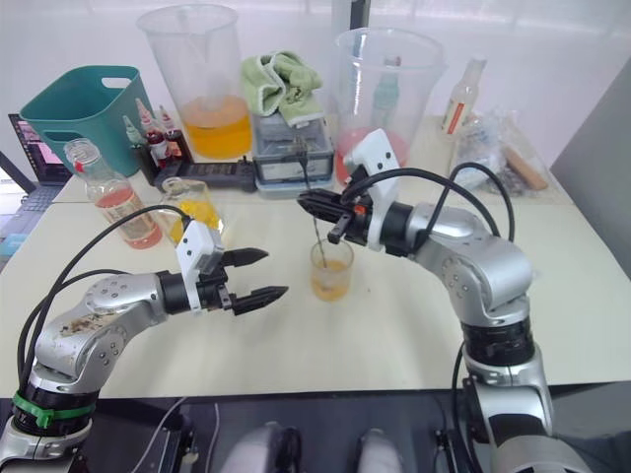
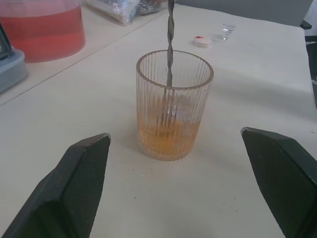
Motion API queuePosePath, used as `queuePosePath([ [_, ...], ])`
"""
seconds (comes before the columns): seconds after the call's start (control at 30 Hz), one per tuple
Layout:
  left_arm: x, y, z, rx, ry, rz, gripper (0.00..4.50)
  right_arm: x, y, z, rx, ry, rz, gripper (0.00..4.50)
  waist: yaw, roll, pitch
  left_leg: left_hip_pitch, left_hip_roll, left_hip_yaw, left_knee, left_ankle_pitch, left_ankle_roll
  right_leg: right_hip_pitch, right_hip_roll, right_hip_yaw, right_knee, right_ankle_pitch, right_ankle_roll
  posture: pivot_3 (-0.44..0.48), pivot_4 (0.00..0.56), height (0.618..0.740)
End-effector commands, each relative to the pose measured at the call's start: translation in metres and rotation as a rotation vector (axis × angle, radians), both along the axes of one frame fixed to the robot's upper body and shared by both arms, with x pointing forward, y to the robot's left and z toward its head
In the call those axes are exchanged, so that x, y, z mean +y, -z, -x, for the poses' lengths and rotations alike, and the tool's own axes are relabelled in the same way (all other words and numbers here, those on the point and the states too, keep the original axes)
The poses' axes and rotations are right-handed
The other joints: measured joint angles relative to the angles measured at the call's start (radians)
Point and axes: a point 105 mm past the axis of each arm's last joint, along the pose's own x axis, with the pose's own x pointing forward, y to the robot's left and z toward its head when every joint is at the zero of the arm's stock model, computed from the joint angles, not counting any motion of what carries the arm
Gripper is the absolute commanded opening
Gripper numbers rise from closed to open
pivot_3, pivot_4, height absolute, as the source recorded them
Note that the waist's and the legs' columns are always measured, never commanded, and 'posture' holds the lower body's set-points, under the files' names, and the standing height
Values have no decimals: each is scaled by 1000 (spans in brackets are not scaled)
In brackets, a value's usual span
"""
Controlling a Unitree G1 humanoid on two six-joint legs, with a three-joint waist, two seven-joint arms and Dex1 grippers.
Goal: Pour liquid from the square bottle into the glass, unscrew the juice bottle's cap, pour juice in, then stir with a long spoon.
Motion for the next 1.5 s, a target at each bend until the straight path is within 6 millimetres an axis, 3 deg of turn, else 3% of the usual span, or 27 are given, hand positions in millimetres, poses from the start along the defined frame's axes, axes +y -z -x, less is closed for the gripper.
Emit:
queuePosePath([
  [0.03,-5,-9,1,-45,26,3,4476,-11,-10,3,-74,29,41,0,0,0,0,0,0,0,0,0,0,0,0,0,0,0,0,0,150,739],
  [0.13,-5,-9,1,-46,30,2,4476,-14,-13,-1,-121,63,65,0,0,0,0,0,0,0,0,0,0,0,0,0,0,0,0,0,150,739],
  [0.23,-6,-8,1,-46,34,2,4476,-4,-20,-4,-155,55,15,0,-1,0,0,0,0,0,0,0,0,0,0,0,0,0,0,0,150,739],
  [0.33,-6,-8,1,-46,35,2,4476,9,-24,0,-152,3,-35,0,-3,0,0,0,0,0,0,0,0,-1,0,0,0,0,0,0,150,739],
  [0.5,-5,-7,1,-45,34,1,4476,14,-22,8,-104,-63,-59,0,2,0,0,0,0,0,0,0,0,0,0,0,1,0,0,0,150,739],
  [0.63,-5,-6,1,-44,33,1,4476,5,-15,11,-79,-53,6,0,2,0,0,0,0,0,0,0,0,0,0,0,0,0,0,0,150,739],
  [0.83,-7,-4,1,-46,42,-6,4476,-6,-14,-2,-144,33,64,0,0,0,0,0,0,0,0,0,0,0,0,0,0,0,0,0,150,739],
  [1.2,-4,-5,4,-36,42,11,4476,5,-35,7,-133,-49,-85,0,1,0,0,0,0,0,0,0,0,0,0,0,1,0,0,0,150,739],
  [1.5,-3,-7,3,-44,44,17,4476,-15,-58,12,-166,-31,-102,0,1,0,0,0,0,0,0,0,0,0,0,0,0,0,0,0,150,739],
])
